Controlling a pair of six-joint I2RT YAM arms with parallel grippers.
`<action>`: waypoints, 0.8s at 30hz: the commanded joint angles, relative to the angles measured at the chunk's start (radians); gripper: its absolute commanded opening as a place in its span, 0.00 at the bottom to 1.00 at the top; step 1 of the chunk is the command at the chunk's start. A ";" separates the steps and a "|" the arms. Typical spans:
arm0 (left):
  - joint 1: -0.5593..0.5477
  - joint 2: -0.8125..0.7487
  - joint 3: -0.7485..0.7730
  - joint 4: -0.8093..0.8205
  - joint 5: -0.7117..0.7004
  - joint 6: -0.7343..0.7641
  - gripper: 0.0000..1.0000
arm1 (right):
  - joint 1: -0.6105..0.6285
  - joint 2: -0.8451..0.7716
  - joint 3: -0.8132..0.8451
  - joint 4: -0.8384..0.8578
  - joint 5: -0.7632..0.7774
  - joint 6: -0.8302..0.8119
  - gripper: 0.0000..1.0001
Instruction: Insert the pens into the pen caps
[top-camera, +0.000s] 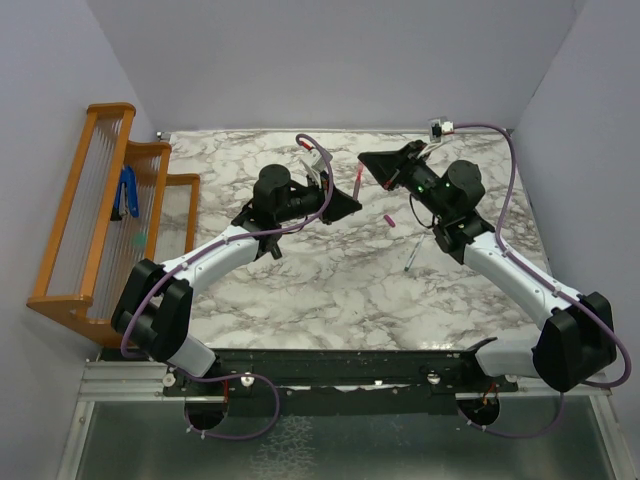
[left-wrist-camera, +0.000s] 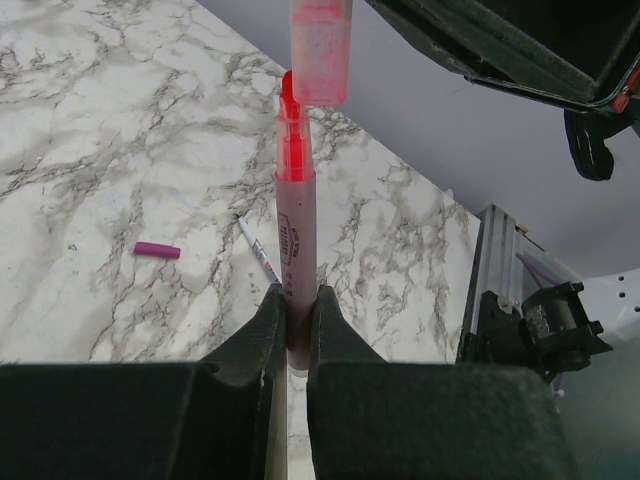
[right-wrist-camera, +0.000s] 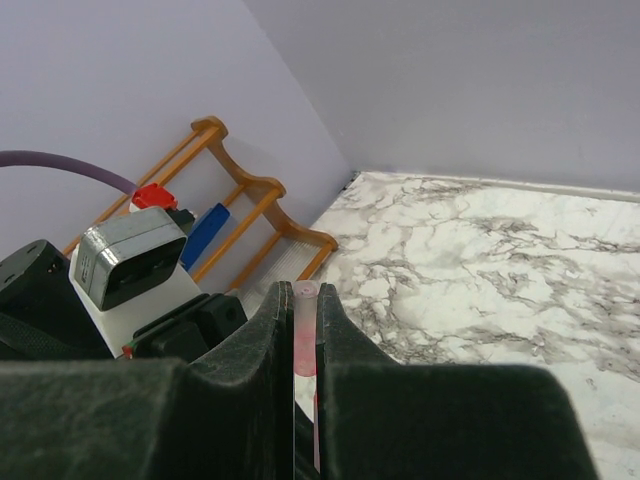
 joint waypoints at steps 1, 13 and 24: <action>-0.003 0.002 0.014 0.034 0.018 0.005 0.00 | 0.012 0.004 -0.014 0.033 0.033 -0.025 0.01; -0.004 0.002 0.007 0.034 0.022 0.003 0.00 | 0.012 0.011 0.005 0.091 0.062 -0.076 0.00; -0.002 0.004 0.007 0.034 0.024 0.009 0.00 | 0.012 0.032 -0.052 0.116 0.039 -0.062 0.00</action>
